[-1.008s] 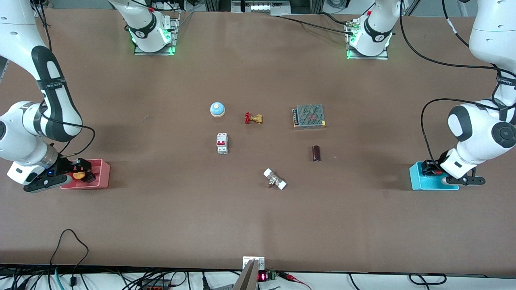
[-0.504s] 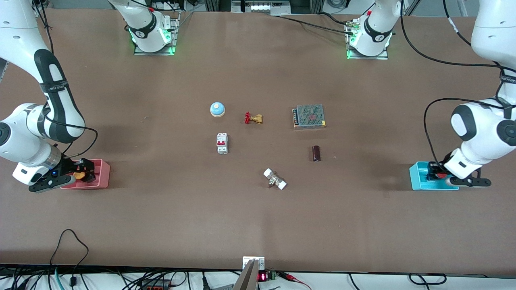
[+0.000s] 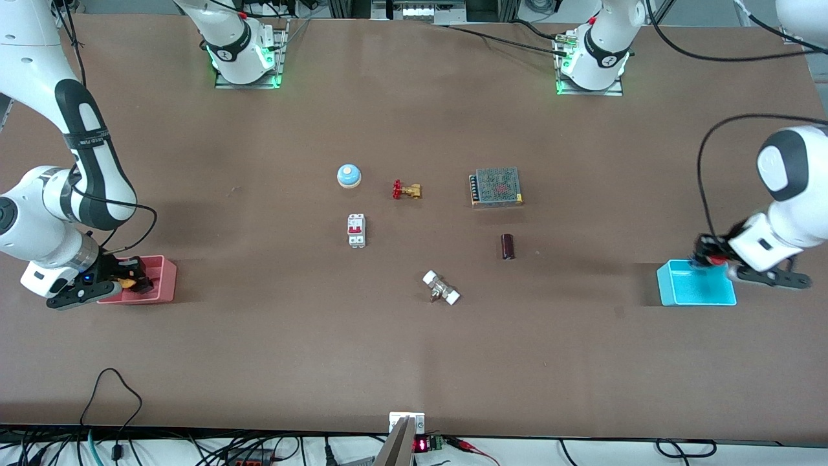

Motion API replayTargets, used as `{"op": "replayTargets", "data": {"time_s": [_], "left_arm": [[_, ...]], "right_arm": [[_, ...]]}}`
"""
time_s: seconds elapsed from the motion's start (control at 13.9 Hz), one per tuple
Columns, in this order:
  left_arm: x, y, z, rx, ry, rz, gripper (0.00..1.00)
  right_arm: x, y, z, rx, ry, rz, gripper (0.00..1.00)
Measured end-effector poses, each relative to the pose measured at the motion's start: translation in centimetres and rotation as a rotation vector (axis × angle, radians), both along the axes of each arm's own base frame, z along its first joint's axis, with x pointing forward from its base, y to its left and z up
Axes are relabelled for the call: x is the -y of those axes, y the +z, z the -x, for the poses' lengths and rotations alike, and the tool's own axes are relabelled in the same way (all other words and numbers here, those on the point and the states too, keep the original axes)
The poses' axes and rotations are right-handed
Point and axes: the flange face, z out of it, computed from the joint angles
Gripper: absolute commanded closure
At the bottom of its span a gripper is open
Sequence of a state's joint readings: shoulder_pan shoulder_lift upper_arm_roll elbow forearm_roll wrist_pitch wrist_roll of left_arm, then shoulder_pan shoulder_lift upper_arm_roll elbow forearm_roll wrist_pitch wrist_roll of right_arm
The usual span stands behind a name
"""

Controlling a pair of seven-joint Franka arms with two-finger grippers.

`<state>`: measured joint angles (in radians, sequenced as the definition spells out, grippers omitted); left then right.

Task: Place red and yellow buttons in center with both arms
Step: 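Carry the yellow button toward the center while the left gripper carries the red button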

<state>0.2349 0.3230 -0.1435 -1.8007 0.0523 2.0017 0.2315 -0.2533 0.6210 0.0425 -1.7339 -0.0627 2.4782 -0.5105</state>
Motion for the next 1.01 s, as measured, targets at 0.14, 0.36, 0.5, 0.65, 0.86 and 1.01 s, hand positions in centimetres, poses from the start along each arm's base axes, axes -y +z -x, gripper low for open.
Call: {"op": "replayTargets", "data": {"time_s": [0.14, 0.36, 0.5, 0.65, 0.86, 1.01], "left_arm": [[5.6, -0.6, 1.0, -0.086, 0.006, 0.012, 0.8], [12.0, -3.6, 3.3, -0.159, 0.035, 0.008, 0.8], [13.8, -5.6, 4.7, -0.173, 0.034, 0.007, 0.8], [15.0, -7.7, 5.9, -0.145, 0.027, 0.016, 0.8], [16.0, -11.8, 8.3, -0.078, 0.051, 0.032, 0.79], [16.6, -13.2, 9.5, -0.074, 0.063, 0.032, 0.79]], "right_arm": [[0.0, 0.0, 0.0, 0.0, 0.009, 0.001, 0.66], [0.0, 0.0, 0.0, -0.001, 0.025, 0.003, 0.67], [0.0, 0.1, 0.0, 0.0, 0.026, 0.003, 0.67], [-0.3, 1.0, 0.0, -0.019, 0.027, -0.004, 0.67], [-3.2, 6.4, 0.4, -0.101, 0.0, -0.053, 0.67], [-7.0, 11.2, 1.3, -0.147, -0.049, -0.063, 0.67]]}}
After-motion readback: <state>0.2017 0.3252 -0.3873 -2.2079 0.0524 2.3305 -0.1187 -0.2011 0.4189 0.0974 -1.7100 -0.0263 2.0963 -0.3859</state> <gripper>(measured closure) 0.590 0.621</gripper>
